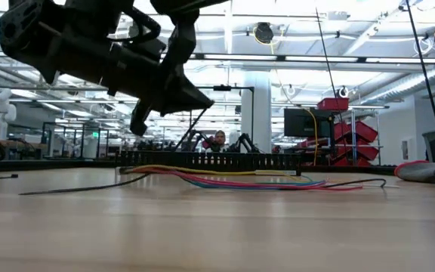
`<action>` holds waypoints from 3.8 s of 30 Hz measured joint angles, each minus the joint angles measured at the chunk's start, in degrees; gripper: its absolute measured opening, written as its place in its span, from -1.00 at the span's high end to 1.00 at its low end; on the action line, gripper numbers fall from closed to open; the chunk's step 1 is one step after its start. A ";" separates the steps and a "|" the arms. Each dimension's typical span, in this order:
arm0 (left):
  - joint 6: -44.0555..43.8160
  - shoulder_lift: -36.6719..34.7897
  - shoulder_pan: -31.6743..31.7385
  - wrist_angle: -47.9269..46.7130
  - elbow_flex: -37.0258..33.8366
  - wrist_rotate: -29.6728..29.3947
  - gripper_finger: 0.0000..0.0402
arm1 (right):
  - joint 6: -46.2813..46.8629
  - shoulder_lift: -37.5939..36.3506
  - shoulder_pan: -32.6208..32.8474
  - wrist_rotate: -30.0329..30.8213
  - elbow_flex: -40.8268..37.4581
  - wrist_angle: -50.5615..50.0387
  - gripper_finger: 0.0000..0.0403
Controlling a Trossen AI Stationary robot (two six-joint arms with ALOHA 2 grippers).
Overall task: Ziptie cables
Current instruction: Wrap the zip tie around the cable wires
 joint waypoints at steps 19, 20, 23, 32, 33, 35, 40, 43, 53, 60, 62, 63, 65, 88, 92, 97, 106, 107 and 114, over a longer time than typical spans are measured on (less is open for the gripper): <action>-12.84 0.00 -0.88 -42.86 0.00 -0.34 1.00 | 0.82 0.04 -0.47 -0.14 0.01 -0.15 0.42; -14.38 0.00 -0.92 -43.23 0.00 0.13 1.00 | 0.84 0.06 -0.64 -0.29 0.00 -0.15 0.42; -15.31 -0.04 -0.71 -40.80 0.00 2.50 1.00 | 0.83 0.06 -0.99 -0.50 0.01 -0.17 0.42; -9.54 -0.02 -0.67 -16.04 0.34 6.26 1.00 | 0.61 0.06 -1.41 -0.51 0.01 -0.29 0.42; -8.59 -0.02 -0.58 -15.01 0.76 6.28 1.00 | 0.61 0.06 -1.18 -0.38 0.00 -0.62 0.42; -6.51 -0.02 -0.55 -12.77 1.67 6.34 1.00 | 0.60 0.07 -0.65 0.03 0.00 -1.47 0.42; -2.95 -0.02 -0.52 -10.00 5.23 6.85 1.00 | 3.47 0.08 1.02 3.03 0.01 -5.80 0.42; -1.07 -0.01 -0.29 -8.24 7.87 7.54 1.00 | 6.14 0.06 1.78 3.62 0.00 -7.74 0.42; -4.91 5.56 1.73 -20.66 10.54 7.63 1.00 | 13.79 1.39 -0.12 0.96 0.01 -12.93 0.42; -8.33 8.26 3.06 -30.26 10.54 7.21 1.00 | 12.68 3.84 -3.31 -2.65 -0.01 -11.74 0.42; -9.08 8.28 3.42 -33.39 10.54 6.78 1.00 | 10.37 3.96 -3.39 -3.60 -0.01 -10.24 0.42; -9.31 8.28 3.64 -34.35 10.54 6.76 1.00 | 8.33 3.99 -3.40 -4.69 -0.03 -8.50 0.42; -9.32 8.28 3.77 -35.11 10.54 6.64 1.00 | 3.70 3.99 -3.81 -8.81 -0.03 -3.69 0.42; -4.60 8.26 3.63 -34.88 10.51 5.33 1.00 | -12.50 11.15 -12.29 -40.66 0.04 15.30 0.42; -4.65 8.26 3.63 -34.59 10.49 5.33 1.00 | -13.10 13.98 -11.69 -34.38 1.33 15.30 0.42; -4.69 8.26 3.63 -34.34 10.49 5.33 1.00 | -15.81 16.52 -11.11 -33.66 4.98 18.05 0.42; -4.71 8.24 3.56 -34.38 10.49 5.38 1.00 | -19.47 21.62 -11.58 -33.41 11.63 16.63 0.42; -4.71 8.24 3.56 -34.38 10.49 5.38 1.00 | -19.74 21.73 -11.70 -33.48 11.94 16.30 0.42; -4.40 8.24 3.29 -34.38 10.49 5.43 1.00 | -20.76 21.37 -12.34 -33.11 12.18 14.31 0.42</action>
